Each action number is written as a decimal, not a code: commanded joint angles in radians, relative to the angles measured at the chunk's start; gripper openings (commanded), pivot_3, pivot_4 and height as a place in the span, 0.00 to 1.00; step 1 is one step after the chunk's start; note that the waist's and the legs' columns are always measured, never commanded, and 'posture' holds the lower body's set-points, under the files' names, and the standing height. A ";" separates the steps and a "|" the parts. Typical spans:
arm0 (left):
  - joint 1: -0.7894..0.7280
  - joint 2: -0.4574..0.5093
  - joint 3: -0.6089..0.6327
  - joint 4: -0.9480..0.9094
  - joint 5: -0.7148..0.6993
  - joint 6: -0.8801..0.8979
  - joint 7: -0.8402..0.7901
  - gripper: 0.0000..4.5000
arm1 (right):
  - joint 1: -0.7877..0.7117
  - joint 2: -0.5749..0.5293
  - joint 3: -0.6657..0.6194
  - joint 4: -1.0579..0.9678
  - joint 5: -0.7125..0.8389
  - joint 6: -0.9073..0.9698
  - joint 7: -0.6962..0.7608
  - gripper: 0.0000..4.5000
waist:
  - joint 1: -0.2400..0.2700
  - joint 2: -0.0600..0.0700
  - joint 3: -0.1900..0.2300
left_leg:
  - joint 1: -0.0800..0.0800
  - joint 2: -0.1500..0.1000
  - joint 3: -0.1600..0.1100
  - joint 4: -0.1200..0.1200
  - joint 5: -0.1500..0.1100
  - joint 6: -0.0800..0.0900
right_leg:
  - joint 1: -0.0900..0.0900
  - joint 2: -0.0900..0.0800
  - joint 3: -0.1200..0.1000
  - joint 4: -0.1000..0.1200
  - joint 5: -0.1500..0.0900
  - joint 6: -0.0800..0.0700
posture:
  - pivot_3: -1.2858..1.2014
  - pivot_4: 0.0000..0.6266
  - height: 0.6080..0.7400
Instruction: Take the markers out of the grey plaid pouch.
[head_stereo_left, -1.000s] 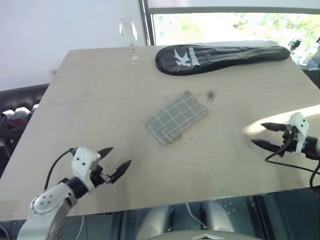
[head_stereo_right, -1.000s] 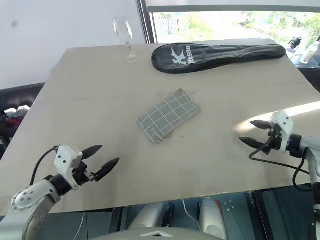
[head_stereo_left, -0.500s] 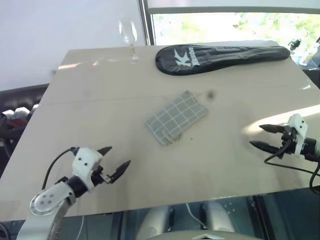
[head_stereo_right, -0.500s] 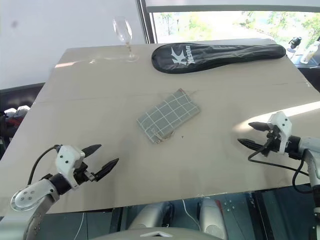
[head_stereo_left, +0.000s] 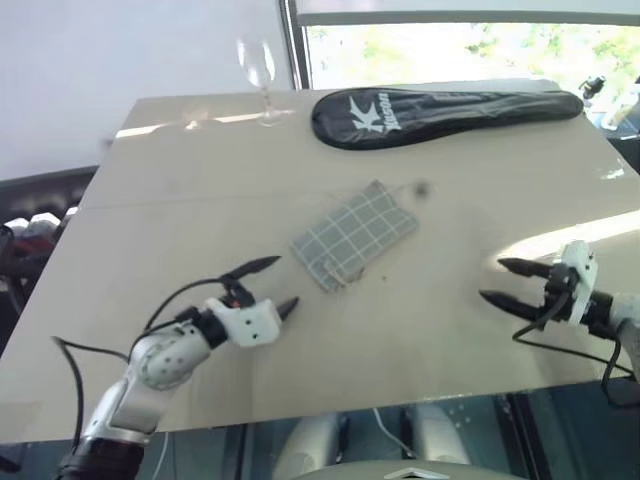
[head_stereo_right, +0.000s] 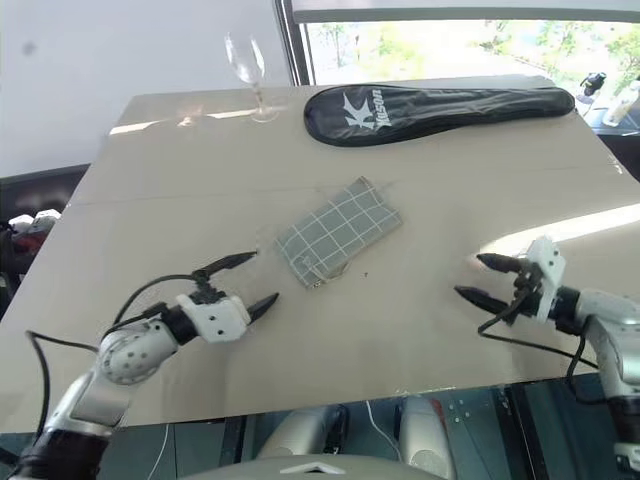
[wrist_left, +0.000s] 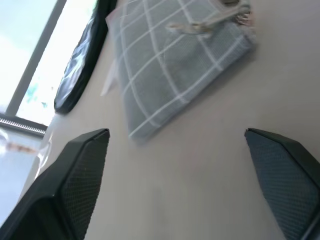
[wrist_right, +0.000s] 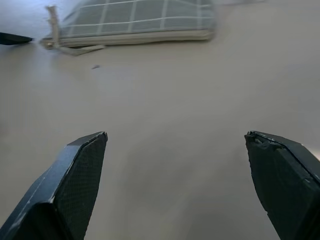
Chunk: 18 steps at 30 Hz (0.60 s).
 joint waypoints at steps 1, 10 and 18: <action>-0.087 -0.052 -0.090 0.143 0.038 -0.072 0.038 1.00 | 0.006 0.001 -0.016 -0.101 0.033 0.019 -0.025 1.00 | 0.001 0.001 0.000 | 0.001 0.000 0.000 0.001 0.000 0.000 | 0.001 0.000 0.000 0.001 0.000 0.000 | 0.52 0.24 1.00; -0.341 -0.124 -0.252 0.448 0.174 -0.270 0.147 0.73 | 0.009 0.037 0.057 -0.279 0.059 0.101 -0.100 1.00 | 0.012 0.001 -0.002 | 0.001 -0.002 -0.003 0.004 0.000 0.000 | 0.002 -0.001 -0.006 0.002 0.000 0.000 | 0.52 0.24 1.00; -0.400 -0.134 -0.271 0.490 0.177 -0.301 0.201 0.01 | -0.049 0.071 0.158 -0.287 -0.031 0.108 -0.198 1.00 | 0.023 0.003 -0.005 | 0.002 -0.003 -0.004 0.005 0.000 0.000 | 0.004 -0.002 -0.008 0.002 0.000 0.000 | 0.52 0.24 1.00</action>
